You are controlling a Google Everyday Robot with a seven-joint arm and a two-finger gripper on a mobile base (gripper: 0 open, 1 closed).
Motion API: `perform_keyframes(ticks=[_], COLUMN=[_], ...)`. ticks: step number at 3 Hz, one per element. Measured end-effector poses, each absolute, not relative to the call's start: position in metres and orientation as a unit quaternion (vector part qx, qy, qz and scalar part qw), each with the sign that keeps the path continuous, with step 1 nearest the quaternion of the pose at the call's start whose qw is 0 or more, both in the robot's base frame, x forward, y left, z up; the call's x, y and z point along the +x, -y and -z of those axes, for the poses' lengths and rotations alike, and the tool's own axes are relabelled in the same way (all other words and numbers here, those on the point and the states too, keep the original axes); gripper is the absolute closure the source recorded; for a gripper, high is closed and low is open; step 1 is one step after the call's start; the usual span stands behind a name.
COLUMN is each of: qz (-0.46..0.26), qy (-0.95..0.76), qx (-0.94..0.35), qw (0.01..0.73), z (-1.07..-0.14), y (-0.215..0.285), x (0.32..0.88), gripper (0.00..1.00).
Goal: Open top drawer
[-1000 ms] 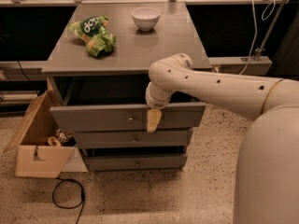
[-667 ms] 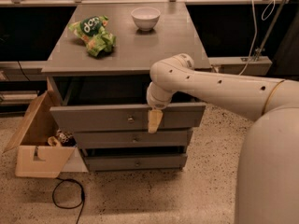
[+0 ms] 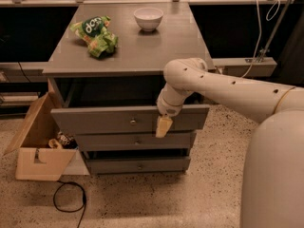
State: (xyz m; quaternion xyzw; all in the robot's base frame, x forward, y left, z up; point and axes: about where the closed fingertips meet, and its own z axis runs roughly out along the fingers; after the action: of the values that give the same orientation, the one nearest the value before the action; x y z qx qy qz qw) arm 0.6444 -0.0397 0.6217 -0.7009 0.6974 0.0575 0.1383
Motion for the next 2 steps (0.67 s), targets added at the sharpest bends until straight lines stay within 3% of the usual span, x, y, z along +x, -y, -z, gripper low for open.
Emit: perform_keyframes(ticks=[2], qz=[-0.060], qy=[-0.699], qx=[-0.701], qw=[0.131], z=[-0.6305], y=[0.0388], x=[0.6416], gripper=[0.72])
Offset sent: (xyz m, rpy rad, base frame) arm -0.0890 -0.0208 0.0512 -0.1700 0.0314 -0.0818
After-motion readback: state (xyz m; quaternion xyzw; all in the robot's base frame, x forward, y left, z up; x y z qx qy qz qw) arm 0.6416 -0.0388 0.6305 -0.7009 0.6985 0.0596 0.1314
